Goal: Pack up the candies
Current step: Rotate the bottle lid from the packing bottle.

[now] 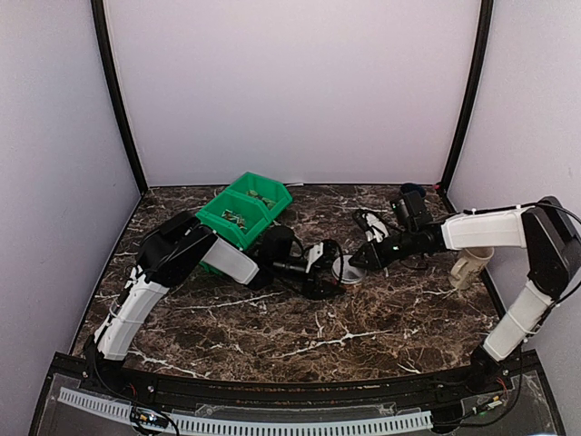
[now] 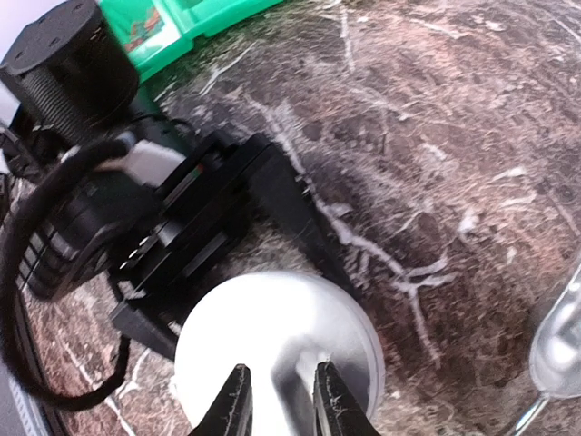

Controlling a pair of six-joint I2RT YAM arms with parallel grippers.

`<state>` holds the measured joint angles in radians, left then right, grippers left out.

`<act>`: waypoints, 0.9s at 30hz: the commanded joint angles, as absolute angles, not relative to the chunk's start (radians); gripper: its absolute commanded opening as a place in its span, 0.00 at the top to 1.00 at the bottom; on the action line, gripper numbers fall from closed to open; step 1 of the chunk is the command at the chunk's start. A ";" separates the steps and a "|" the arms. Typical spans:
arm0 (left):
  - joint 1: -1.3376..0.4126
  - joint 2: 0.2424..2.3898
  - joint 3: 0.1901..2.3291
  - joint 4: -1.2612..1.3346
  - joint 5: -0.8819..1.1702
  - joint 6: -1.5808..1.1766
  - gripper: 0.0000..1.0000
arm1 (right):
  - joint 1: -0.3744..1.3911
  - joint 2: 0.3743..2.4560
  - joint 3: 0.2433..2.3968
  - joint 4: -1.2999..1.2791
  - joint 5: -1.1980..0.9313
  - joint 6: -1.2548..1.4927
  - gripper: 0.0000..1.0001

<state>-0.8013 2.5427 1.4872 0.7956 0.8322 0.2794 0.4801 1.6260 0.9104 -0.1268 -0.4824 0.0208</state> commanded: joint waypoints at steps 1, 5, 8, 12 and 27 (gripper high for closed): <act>-0.807 2.736 1.409 0.536 0.631 0.456 0.17 | 0.488 1.602 0.853 -0.178 -0.523 0.033 0.76; -0.806 2.736 1.409 0.531 0.650 0.464 0.17 | 0.488 1.526 0.839 -0.200 -0.487 -0.005 0.69; -0.806 2.733 1.403 0.523 0.683 0.487 0.17 | 0.488 1.481 0.863 -0.234 -0.452 -0.080 0.51; -0.806 2.726 1.393 0.511 0.721 0.512 0.16 | 0.488 1.425 0.846 -0.192 -0.391 -0.222 0.25; -0.796 2.722 1.396 0.466 0.793 0.554 0.16 | 0.489 1.481 0.764 0.024 -0.583 -0.457 0.13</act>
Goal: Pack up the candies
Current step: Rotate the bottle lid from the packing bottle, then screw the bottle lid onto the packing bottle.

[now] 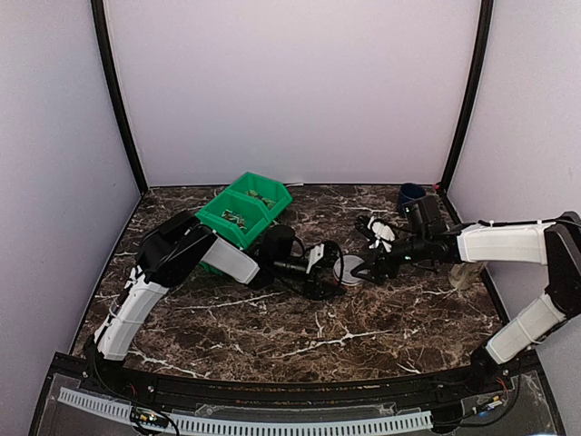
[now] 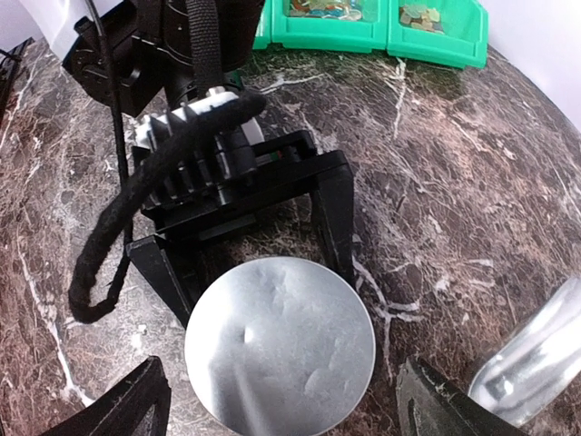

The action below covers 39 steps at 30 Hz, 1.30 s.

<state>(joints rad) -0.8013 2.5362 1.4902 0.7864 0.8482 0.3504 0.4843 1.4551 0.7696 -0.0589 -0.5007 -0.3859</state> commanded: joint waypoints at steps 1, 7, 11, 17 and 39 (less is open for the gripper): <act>-0.796 2.723 1.398 0.461 0.798 0.558 0.16 | 0.490 1.490 0.763 0.026 -0.590 -0.479 0.13; -0.793 2.727 1.409 0.442 0.809 0.564 0.16 | 0.497 1.527 0.797 -0.002 -0.595 -0.519 0.12; -0.792 2.727 1.411 0.440 0.814 0.563 0.16 | 0.511 1.583 0.859 -0.084 -0.558 -0.528 0.12; -0.790 2.735 1.420 0.433 0.814 0.563 0.16 | 0.543 1.617 0.879 -0.124 -0.524 -0.527 0.13; -0.790 2.741 1.430 0.422 0.812 0.563 0.14 | 0.566 1.545 0.857 -0.137 -0.494 -0.489 0.10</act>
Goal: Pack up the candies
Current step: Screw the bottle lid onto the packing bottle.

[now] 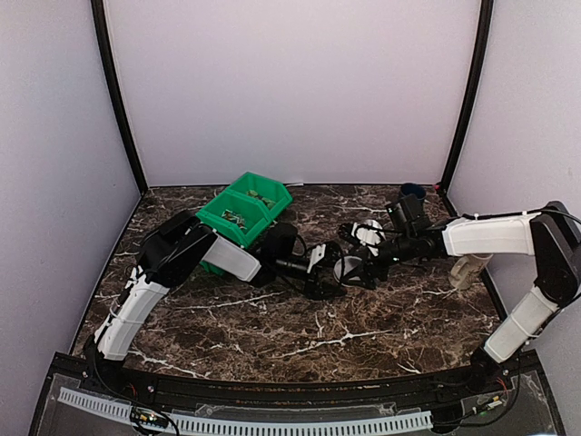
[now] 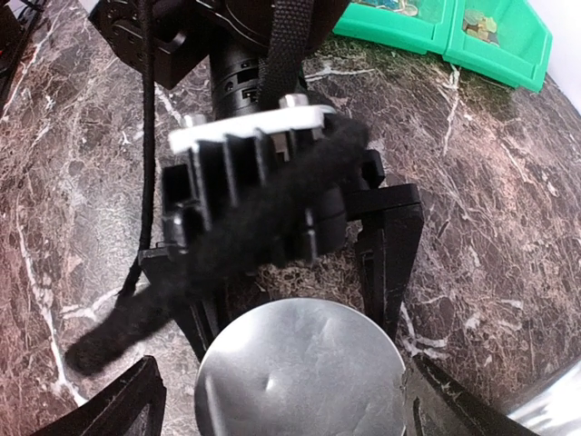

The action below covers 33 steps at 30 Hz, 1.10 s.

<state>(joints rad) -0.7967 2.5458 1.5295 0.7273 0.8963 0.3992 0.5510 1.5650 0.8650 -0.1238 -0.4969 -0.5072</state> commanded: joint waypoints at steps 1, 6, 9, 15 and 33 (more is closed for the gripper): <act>-0.790 2.741 1.430 0.422 0.813 0.563 0.14 | 0.565 1.549 0.856 -0.137 -0.483 -0.486 0.10; -0.790 2.739 1.429 0.422 0.813 0.563 0.14 | 0.567 1.570 0.864 -0.153 -0.444 -0.482 0.09; -0.790 2.740 1.430 0.420 0.813 0.563 0.14 | 0.571 1.575 0.870 -0.157 -0.421 -0.480 0.09; -0.790 2.741 1.431 0.420 0.816 0.563 0.14 | 0.575 1.586 0.880 -0.170 -0.370 -0.477 0.09; -0.790 2.744 1.433 0.443 0.771 0.533 0.16 | 0.584 1.588 0.886 -0.154 -0.359 -0.366 0.21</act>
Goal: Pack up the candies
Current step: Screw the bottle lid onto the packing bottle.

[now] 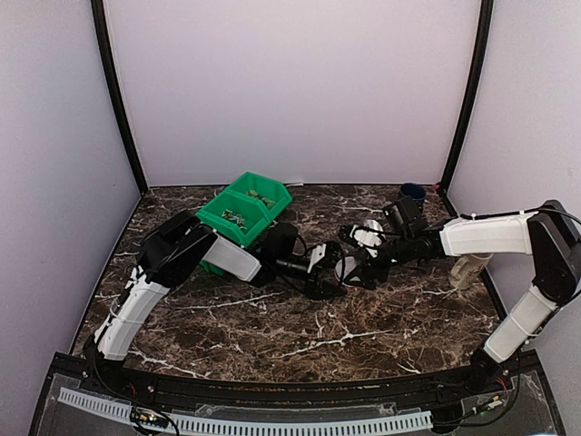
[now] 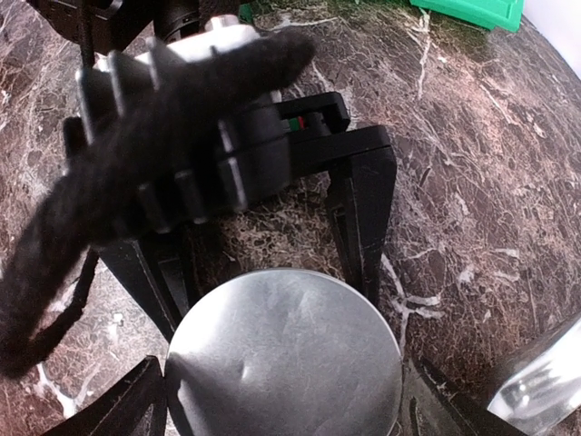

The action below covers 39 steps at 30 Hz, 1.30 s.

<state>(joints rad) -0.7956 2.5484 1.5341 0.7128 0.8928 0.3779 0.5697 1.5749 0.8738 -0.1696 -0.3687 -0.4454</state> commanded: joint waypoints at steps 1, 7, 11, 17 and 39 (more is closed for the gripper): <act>-0.790 2.744 1.433 0.447 0.763 0.529 0.16 | 0.587 1.587 0.882 -0.147 -0.341 -0.344 0.22; -0.792 2.744 1.430 0.457 0.748 0.521 0.16 | 0.626 1.587 0.836 -0.095 -0.222 -0.214 0.26; -0.795 2.743 1.428 0.462 0.704 0.511 0.16 | 0.655 1.566 0.814 -0.057 -0.143 -0.108 0.26; -0.798 2.743 1.428 0.469 0.668 0.500 0.16 | 0.717 1.560 0.837 -0.084 0.049 0.106 0.25; -0.801 2.744 1.429 0.471 0.667 0.497 0.16 | 0.684 1.337 0.747 -0.039 -0.040 0.036 0.03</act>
